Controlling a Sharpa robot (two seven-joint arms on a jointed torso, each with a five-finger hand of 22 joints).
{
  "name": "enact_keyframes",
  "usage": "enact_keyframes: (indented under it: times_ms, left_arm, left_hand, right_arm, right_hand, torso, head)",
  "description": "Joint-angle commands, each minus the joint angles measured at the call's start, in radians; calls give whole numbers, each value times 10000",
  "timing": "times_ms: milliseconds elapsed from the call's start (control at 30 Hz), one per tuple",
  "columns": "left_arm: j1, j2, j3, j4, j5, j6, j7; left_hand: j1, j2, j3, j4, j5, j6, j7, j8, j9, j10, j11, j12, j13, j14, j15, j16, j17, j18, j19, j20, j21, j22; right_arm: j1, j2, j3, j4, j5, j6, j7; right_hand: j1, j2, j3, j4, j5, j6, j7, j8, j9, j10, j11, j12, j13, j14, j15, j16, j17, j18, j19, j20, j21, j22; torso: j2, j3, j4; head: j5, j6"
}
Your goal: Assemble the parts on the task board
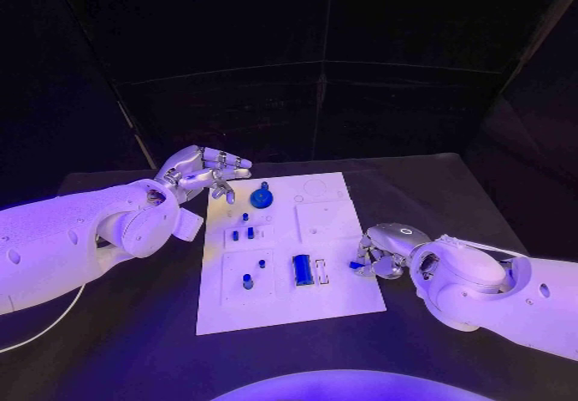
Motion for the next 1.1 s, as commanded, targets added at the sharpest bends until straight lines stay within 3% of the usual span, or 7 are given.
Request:
enact_keyframes:
  times_ms: [33, 100, 267, 367, 600, 800, 1100]
  left_arm:
    - [9, -10, 0, 24, 7, 103, 20]
    - [10, -21, -1, 31, 7, 100, 6]
    - [10, -30, -3, 44, 7, 110, -18]
    - [11, -26, -4, 47, 7, 124, -27]
    - [11, -41, -4, 82, 7, 171, -56]
    - [12, -55, -4, 113, 7, 177, -59]
    - [12, -50, -4, 139, 7, 194, -70]
  left_hand:
    - [-50, 89, -20, 59, 52, -56, 13, -1, -5, -73, -5, 58, 15, -65, -18, 30, -9, 119, -35, 13, -48, -9]
    - [-51, 94, -18, 62, 53, -56, 12, 0, -5, -74, -6, 60, 15, -66, -17, 30, -10, 119, -35, 13, -48, -9]
    - [-52, 102, -15, 67, 53, -56, 12, 1, -5, -76, -6, 64, 16, -67, -17, 32, -12, 119, -34, 13, -49, -10]
    - [-52, 102, -15, 67, 53, -56, 12, 1, -5, -76, -6, 64, 16, -67, -17, 32, -12, 119, -34, 13, -49, -10]
    - [-51, 110, -12, 70, 53, -55, 12, 3, -4, -78, -7, 68, 17, -68, -17, 32, -16, 119, -33, 14, -50, -10]
    - [-42, 109, -8, 65, 53, -56, 9, 4, -4, -81, -10, 72, 18, -65, -17, 41, -4, 120, -33, 14, -51, -11]
    - [-42, 109, -8, 65, 53, -56, 9, 4, -4, -81, -10, 72, 18, -65, -17, 41, -4, 120, -33, 14, -51, -11]
  right_arm:
    - [-69, -23, -70, 51, -131, -373, -284]
    - [-65, -62, -68, 165, -134, -630, -234]
    - [-55, -136, -63, 469, -19, -1380, -136]
    - [-51, -142, -60, 613, 126, -1878, -51]
    - [-46, -24, -57, 731, 430, -2631, 245]
    - [-45, 183, -56, 724, 1000, -3122, 457]
    - [-44, 625, -56, 394, 2501, -2454, 139]
  right_hand:
    - [13, -46, 586, -128, 562, 91, -2, 3, 21, 130, -69, 105, 132, 734, -50, 116, 946, -177, 50, -46, 117, 119]
    - [-150, -167, 1051, -175, 789, 120, -6, -7, 20, 178, -74, 151, 191, 747, -49, 156, 1015, -189, 73, -47, 155, 183]
    - [-993, -789, 2747, -243, 860, 168, -17, 5, 89, 229, -62, 109, 184, 736, -49, 146, 1005, -187, 64, -37, 148, 182]
    - [-1337, -1017, 3426, -222, 816, 165, -28, 48, 159, 240, -54, 81, 173, 728, -51, 119, 969, -180, 55, -40, 133, 170]
    - [-1483, -1177, 3863, -282, 924, 163, -19, 105, 232, 279, -66, 122, 225, 738, -57, 139, 1010, -186, 66, -44, 144, 194]
    - [-1712, -1276, 4018, -210, 872, 148, -21, 134, 279, 314, -62, 150, 256, 746, -54, 154, 1039, -184, 66, -40, 137, 185]
    - [-2353, -1414, 3894, 191, 900, 184, -63, 214, 372, 386, -86, 202, 300, 749, -66, 155, 1040, -180, 70, -46, 127, 173]
  torso:
    - [-15, -12, 14]
    - [-20, -9, -1]
    - [-15, -32, 53]
    - [5, -8, 21]
    - [13, -14, -5]
    - [21, -13, 15]
    - [11, -17, 7]
  head:
    - [13, 2]
    - [40, 0]
    - [50, 30]
    - [117, 42]
    - [193, 22]
    - [204, -22]
    - [231, -100]
